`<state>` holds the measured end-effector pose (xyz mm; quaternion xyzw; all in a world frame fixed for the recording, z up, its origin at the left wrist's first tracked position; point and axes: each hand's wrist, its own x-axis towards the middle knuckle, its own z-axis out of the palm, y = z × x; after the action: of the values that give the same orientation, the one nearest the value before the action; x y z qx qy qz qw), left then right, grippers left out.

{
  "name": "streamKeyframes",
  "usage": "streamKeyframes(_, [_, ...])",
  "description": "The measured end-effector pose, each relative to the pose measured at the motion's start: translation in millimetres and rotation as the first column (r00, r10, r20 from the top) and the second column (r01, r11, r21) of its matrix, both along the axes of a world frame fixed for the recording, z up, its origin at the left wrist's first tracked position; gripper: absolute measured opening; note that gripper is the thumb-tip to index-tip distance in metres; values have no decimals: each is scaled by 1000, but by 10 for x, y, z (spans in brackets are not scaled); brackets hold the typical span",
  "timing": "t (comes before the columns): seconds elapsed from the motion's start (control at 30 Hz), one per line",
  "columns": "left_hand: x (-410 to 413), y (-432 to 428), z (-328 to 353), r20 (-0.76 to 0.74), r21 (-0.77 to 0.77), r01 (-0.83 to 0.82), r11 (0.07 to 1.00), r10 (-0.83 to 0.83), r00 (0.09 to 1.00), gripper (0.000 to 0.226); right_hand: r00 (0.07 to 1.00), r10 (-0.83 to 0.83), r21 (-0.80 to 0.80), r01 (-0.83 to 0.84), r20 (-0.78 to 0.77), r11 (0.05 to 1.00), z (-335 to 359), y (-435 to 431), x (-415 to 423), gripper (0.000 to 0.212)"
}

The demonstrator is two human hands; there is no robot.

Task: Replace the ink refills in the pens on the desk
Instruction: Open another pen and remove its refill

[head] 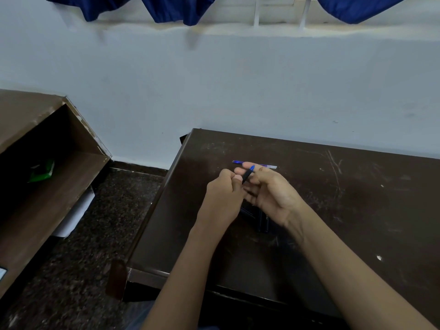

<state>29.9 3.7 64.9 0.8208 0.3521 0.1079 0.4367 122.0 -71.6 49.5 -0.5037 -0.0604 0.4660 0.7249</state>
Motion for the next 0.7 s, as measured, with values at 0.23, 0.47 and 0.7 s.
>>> streamKeyframes(0.23, [-12, -2, -16, -60, 2, 25, 1000, -25, 998, 21, 1000, -13, -51, 12, -7, 999, -13, -3, -26, 22])
streamKeyframes(0.47, [-18, -19, 36, -75, -26, 24, 999, -26, 997, 18, 997, 50, -139, -57, -52, 989, 19, -26, -67, 12])
streamKeyframes(0.7, [-29, 9, 58, -98, 15, 73, 997, -72, 993, 18, 977, -175, -38, 172, -125, 984, -44, -26, 49, 22])
